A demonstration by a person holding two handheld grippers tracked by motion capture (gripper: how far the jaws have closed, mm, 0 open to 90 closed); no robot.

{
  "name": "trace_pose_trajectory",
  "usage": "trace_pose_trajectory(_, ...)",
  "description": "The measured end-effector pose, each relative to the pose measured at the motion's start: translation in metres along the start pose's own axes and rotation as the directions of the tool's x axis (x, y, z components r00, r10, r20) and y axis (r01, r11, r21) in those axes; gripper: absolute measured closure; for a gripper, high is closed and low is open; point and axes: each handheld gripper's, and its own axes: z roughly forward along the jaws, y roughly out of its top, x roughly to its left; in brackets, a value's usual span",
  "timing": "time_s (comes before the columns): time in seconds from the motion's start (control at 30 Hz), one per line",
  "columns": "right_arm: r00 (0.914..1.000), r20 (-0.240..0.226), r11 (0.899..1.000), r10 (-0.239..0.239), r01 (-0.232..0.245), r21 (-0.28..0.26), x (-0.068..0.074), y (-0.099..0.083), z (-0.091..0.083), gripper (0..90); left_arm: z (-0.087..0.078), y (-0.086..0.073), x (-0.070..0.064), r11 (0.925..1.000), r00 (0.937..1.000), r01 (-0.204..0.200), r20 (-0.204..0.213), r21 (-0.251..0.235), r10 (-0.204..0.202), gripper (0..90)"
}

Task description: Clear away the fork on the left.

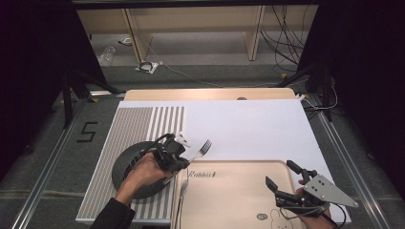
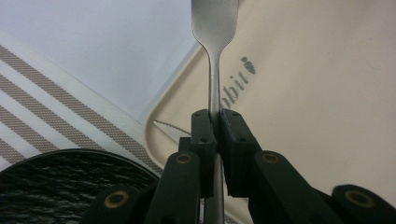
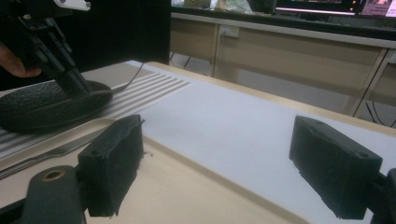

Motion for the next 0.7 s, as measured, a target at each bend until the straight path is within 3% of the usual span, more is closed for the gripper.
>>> trace_pose_trajectory(0.7, 1.0000, -0.001, 1.000, -0.001, 0.001, 0.003, 0.001, 0.000, 0.000, 18.3, 0.011, -0.004, -0.034, 0.9996, 0.9985, -0.013, 0.053, 0.027, 0.012, 83.9)
